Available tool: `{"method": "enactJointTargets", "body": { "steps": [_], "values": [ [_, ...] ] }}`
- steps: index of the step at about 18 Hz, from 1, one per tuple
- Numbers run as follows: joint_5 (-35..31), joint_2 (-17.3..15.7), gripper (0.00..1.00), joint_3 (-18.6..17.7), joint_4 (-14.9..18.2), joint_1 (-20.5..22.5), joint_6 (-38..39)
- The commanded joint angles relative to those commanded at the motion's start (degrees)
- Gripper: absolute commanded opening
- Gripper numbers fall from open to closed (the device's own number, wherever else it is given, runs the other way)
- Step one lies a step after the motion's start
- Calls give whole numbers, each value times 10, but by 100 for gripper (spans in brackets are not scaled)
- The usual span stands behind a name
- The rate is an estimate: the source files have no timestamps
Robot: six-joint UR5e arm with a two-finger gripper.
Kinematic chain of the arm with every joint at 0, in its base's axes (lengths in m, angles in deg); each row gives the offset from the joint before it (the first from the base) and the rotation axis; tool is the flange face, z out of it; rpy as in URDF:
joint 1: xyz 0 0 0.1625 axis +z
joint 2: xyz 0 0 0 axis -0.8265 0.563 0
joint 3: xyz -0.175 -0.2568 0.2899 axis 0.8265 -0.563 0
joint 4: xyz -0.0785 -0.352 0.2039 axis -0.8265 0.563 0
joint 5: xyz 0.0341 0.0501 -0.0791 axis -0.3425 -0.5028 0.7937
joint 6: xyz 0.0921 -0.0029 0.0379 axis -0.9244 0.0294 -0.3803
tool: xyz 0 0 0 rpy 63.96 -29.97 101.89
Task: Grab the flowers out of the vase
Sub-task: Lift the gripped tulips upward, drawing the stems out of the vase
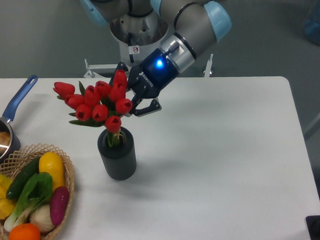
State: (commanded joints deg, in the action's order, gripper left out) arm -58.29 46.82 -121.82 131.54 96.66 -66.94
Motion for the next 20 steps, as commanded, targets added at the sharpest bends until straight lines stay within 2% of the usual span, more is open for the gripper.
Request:
{"method": "enactJointTargets", "body": {
  "steps": [5, 15, 20],
  "values": [
    [20, -6, 40, 1, -1, 6, 15],
    [47, -34, 40, 16, -2, 28, 112],
    [54, -42, 40, 21, -2, 36, 132]
  ]
}}
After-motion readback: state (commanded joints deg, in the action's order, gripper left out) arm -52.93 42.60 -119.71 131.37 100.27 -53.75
